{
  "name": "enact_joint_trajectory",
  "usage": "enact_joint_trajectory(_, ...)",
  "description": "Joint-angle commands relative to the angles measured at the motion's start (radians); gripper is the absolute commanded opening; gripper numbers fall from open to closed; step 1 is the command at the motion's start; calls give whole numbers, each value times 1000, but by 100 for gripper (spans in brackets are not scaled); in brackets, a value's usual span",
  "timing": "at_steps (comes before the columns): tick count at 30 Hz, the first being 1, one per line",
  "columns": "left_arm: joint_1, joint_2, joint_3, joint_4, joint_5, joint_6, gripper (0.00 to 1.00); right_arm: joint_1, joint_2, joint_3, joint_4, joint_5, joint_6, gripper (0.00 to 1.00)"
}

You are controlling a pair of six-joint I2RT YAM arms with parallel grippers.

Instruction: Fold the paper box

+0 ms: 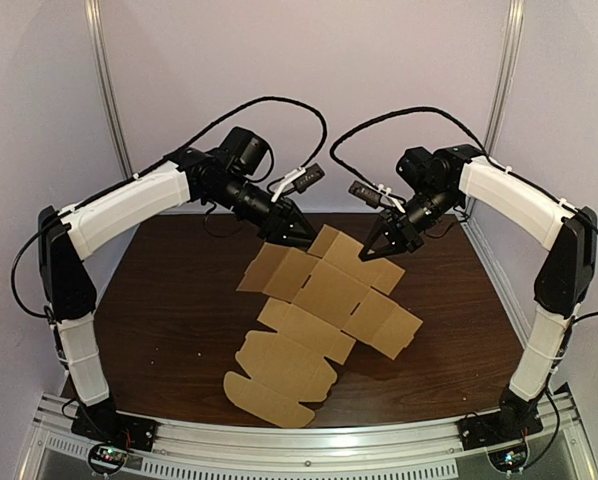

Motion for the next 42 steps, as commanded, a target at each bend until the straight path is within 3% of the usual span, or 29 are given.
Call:
enact_joint_trajectory(1, -26, 4, 3, 63, 67, 10, 47, 9, 14, 29, -83, -39, 27, 0)
enact_joint_trajectory(10, -58, 43, 3, 125, 91, -2, 47, 22, 9, 39, -94, -75, 28, 0)
enact_joint_trajectory(24, -78, 76, -72, 271, 124, -74, 38, 25, 15, 79, -251, -164, -155, 0)
enact_joint_trajectory(29, -79, 93, -65, 293, 142, -99, 12, 25, 24, 82, -271, -153, -174, 0)
enact_joint_trajectory(32, -78, 88, -63, 289, 121, -99, 1, 25, 28, 83, -285, -145, -178, 2)
enact_joint_trajectory(35, -77, 71, -69, 280, 81, -98, 0, 6, 28, 83, -314, -149, -194, 6)
enact_joint_trajectory(38, -68, 32, -108, 295, 54, -94, 0, -47, 25, 84, -370, -173, -238, 18)
enact_joint_trajectory(42, -53, -46, -210, 411, 60, -153, 0, -160, 23, 75, -429, -241, -292, 29)
